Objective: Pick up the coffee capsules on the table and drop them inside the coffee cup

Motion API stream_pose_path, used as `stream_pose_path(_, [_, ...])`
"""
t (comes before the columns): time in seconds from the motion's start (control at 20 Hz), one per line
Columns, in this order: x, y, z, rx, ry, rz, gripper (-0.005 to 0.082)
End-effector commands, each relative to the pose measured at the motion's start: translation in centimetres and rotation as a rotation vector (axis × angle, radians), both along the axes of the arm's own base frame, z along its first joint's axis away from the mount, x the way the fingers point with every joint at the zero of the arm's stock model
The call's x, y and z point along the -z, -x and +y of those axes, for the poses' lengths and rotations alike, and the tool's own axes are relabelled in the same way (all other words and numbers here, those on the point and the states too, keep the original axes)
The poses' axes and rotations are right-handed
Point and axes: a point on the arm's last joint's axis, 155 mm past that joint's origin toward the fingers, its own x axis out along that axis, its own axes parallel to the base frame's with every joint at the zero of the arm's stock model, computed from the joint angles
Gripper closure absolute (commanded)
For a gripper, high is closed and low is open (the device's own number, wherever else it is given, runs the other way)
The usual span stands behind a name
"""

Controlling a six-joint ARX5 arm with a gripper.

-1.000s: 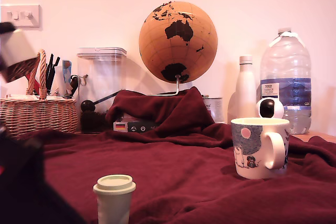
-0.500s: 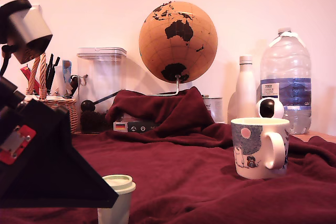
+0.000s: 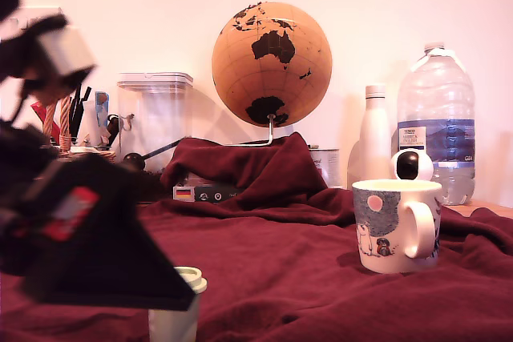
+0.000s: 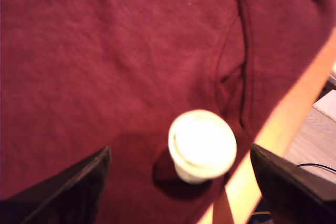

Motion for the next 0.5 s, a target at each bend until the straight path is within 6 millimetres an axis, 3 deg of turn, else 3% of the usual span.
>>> stream_pose_path(0.0, [0.3, 0.0, -0.3, 0.001, -0.005, 0.02, 0.0004])
stream_pose_path(0.45, [1.5, -0.1, -0.6, -0.01, -0.045, 0.067, 0.004])
